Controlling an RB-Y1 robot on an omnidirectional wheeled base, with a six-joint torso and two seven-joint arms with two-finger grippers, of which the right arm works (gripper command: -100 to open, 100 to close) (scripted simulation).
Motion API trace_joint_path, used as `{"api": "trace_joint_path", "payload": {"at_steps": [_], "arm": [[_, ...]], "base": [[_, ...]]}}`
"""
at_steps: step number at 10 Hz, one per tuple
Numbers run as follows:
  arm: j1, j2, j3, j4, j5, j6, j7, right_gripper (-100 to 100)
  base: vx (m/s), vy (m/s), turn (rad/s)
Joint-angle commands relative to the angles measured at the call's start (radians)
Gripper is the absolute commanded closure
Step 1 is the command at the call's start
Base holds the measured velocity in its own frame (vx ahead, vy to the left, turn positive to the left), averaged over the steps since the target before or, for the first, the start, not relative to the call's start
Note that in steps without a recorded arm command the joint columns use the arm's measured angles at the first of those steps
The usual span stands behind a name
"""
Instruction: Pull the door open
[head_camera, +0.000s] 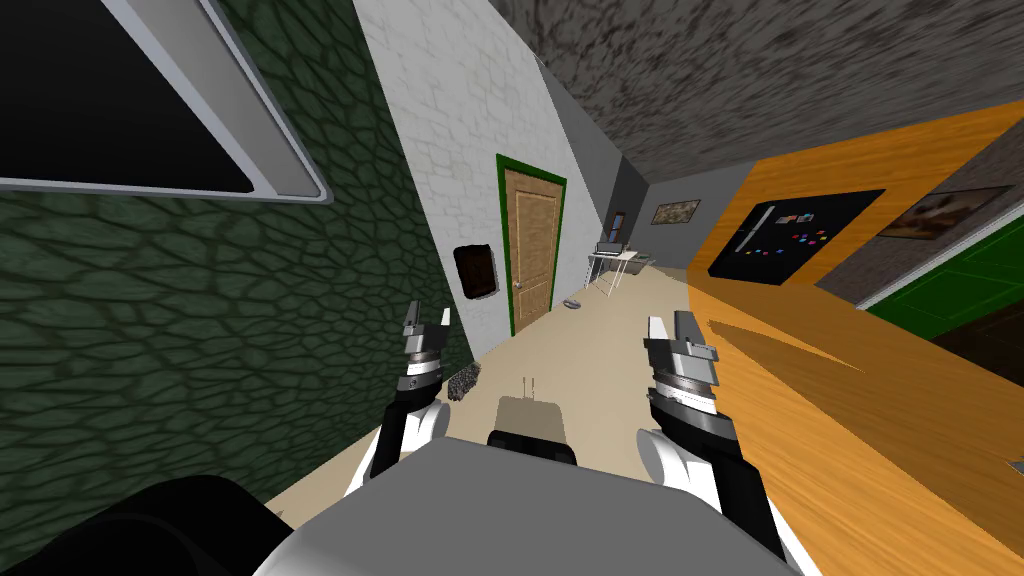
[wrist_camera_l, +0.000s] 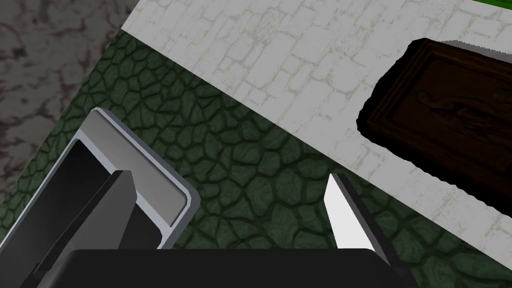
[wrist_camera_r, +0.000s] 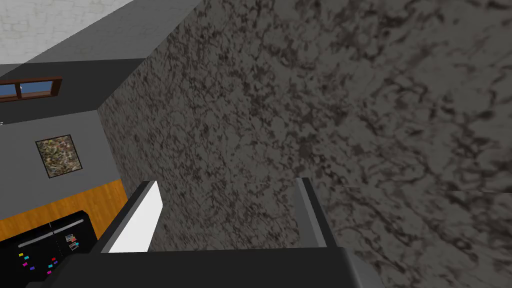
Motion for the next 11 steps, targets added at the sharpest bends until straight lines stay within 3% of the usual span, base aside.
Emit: {"api": "trace_joint_path", "payload": {"at_steps": [1, 11], "arm": [[-0.006, -0.014, 0.012, 0.024, -0.015, -0.008, -0.03, -100], [-0.044, -0.087, 0.085, 0.172, -0.104, -0.058, -0.214, -100]], "base": [[0.052, 0.0, 0.137], [0.097, -0.005, 0.098]]}}
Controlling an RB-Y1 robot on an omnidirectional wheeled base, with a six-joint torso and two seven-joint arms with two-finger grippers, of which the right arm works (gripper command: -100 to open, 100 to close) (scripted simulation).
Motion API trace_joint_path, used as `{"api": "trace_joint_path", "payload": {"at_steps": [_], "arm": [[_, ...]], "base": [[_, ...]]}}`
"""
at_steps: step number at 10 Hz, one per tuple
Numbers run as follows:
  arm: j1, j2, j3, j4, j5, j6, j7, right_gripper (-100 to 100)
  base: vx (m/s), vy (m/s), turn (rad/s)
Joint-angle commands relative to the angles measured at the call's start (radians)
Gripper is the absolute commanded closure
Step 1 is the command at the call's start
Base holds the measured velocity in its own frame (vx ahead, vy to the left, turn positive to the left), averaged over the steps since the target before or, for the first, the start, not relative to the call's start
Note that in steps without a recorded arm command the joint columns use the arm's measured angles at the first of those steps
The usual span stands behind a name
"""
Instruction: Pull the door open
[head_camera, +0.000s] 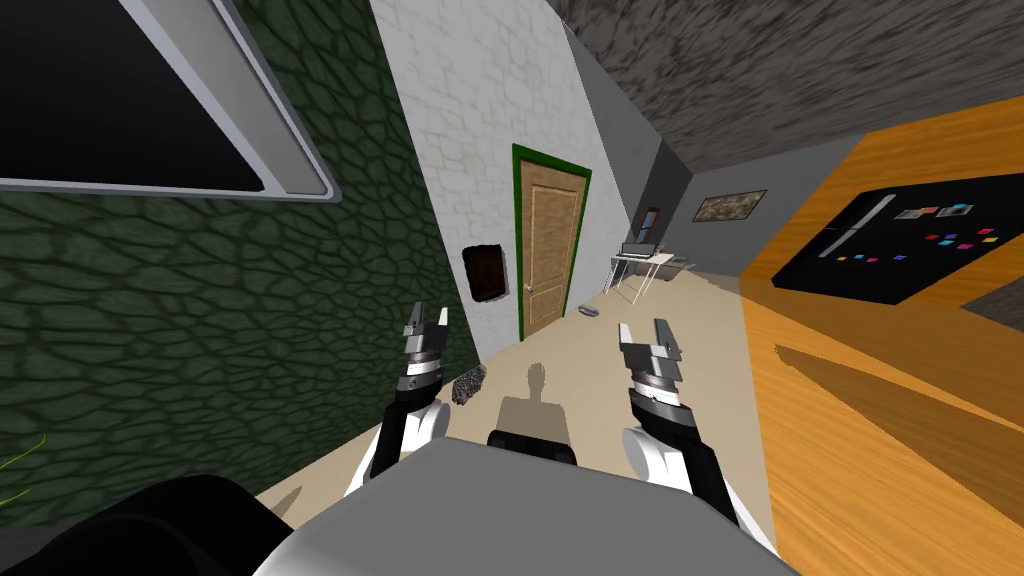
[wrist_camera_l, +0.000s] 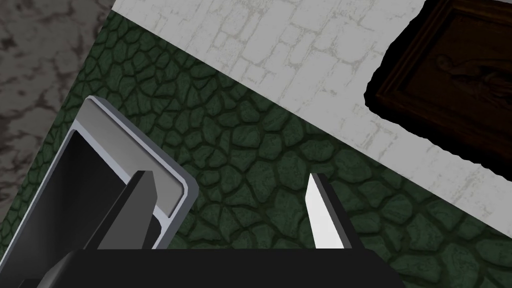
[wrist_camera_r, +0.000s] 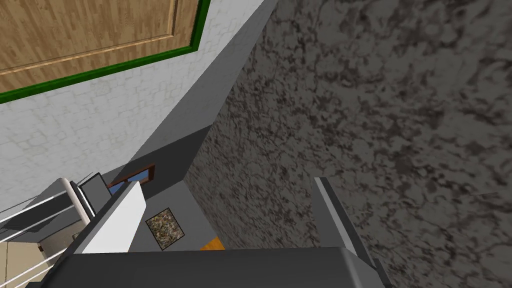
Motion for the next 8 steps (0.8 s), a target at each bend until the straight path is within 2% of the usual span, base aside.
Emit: {"api": "trace_joint_path", "payload": {"at_steps": [1, 8], "arm": [[-0.005, -0.013, 0.01, 0.022, -0.016, -0.007, -0.033, -100], [-0.033, -0.063, 0.065, 0.133, -0.083, -0.045, -0.171, -100]], "base": [[0.083, -0.007, 0.102], [0.086, -0.016, 0.106]]}}
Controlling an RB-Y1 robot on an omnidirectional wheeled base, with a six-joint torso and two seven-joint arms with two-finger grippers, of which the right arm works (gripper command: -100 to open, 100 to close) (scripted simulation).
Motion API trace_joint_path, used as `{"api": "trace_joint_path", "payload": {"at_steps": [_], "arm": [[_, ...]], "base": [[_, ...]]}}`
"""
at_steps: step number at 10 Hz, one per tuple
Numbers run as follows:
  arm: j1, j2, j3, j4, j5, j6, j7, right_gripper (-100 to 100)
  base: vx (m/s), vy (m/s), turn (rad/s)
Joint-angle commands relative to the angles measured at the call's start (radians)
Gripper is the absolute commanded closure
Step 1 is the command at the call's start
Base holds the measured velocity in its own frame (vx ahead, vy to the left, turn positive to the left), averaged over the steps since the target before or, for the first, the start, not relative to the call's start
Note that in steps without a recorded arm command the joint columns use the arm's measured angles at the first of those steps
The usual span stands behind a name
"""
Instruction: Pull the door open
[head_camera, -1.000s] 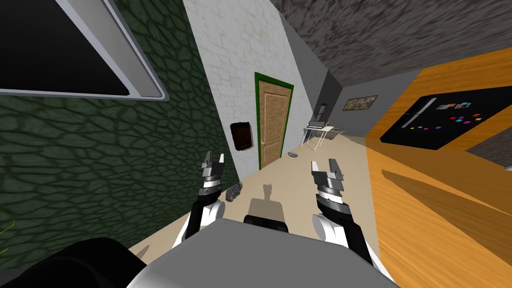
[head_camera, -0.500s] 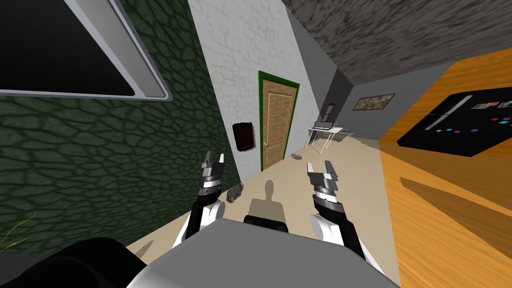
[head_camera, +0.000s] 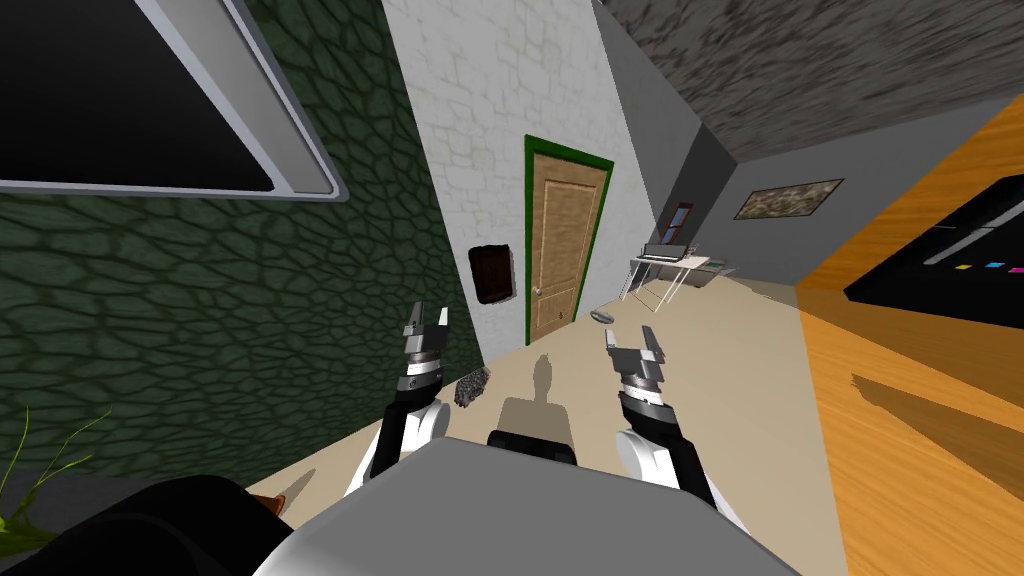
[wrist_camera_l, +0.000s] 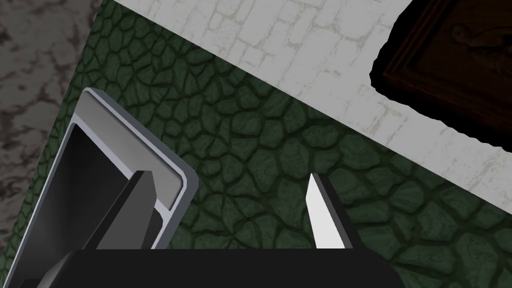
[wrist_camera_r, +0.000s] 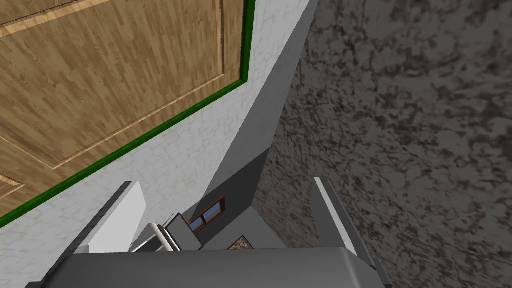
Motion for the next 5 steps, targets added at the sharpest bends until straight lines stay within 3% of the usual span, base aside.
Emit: {"api": "trace_joint_path", "payload": {"at_steps": [1, 5], "arm": [[-0.01, -0.011, 0.014, 0.029, -0.016, -0.009, -0.036, -100], [-0.028, -0.043, 0.05, 0.102, -0.061, -0.034, -0.127, -100]], "base": [[0.094, -0.019, 0.115], [0.099, -0.016, 0.12]]}}
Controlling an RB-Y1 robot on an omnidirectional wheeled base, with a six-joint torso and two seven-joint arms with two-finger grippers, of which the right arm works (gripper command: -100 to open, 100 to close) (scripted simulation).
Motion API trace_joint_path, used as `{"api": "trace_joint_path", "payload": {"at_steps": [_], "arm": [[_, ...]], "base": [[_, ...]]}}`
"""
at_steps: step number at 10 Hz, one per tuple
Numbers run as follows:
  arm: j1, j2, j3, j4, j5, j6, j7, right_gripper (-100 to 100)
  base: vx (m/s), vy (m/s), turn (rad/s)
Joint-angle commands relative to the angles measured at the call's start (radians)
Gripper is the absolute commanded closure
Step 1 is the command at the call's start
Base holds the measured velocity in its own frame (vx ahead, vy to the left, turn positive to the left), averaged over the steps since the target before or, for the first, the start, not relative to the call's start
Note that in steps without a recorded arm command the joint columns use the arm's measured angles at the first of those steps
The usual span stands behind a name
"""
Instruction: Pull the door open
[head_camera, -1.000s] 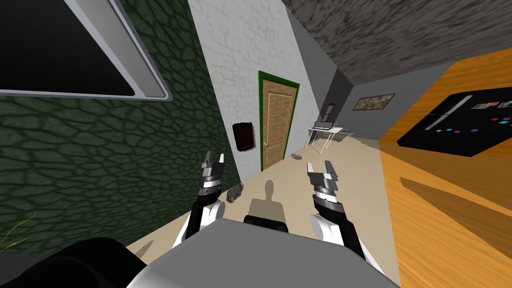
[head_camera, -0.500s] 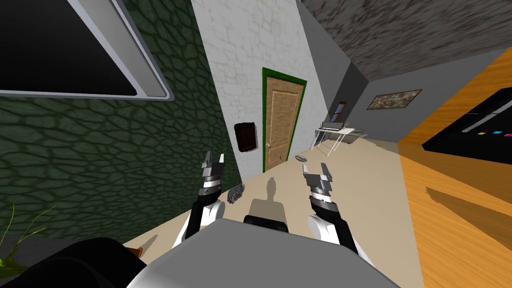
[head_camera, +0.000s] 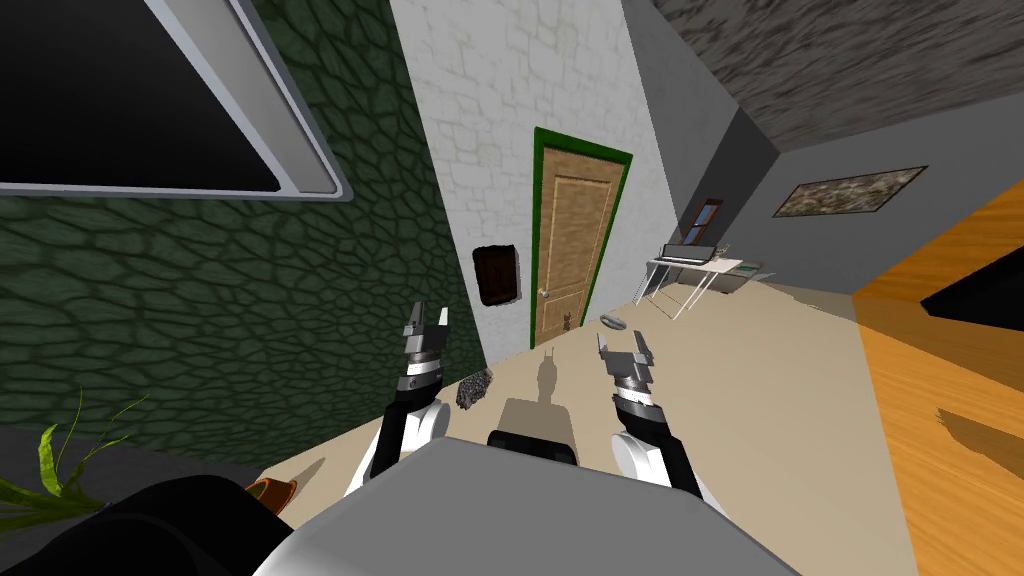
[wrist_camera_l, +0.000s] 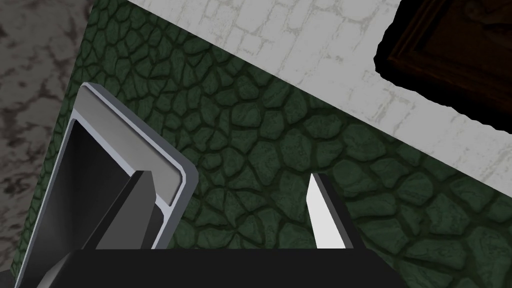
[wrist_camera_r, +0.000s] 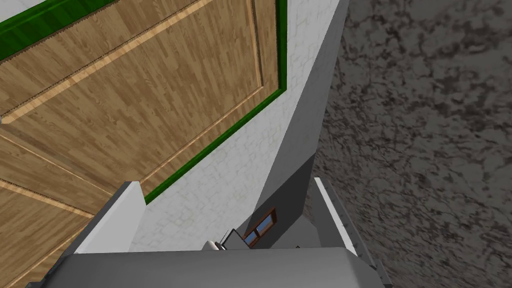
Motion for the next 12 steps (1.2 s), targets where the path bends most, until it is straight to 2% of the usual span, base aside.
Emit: {"api": "trace_joint_path", "payload": {"at_steps": [1, 12], "arm": [[-0.009, -0.015, 0.013, 0.031, -0.02, -0.011, -0.042, -100], [-0.064, -0.107, 0.121, 0.248, -0.151, -0.084, -0.312, -100]], "base": [[0.087, -0.02, 0.13], [0.091, -0.034, 0.132]]}}
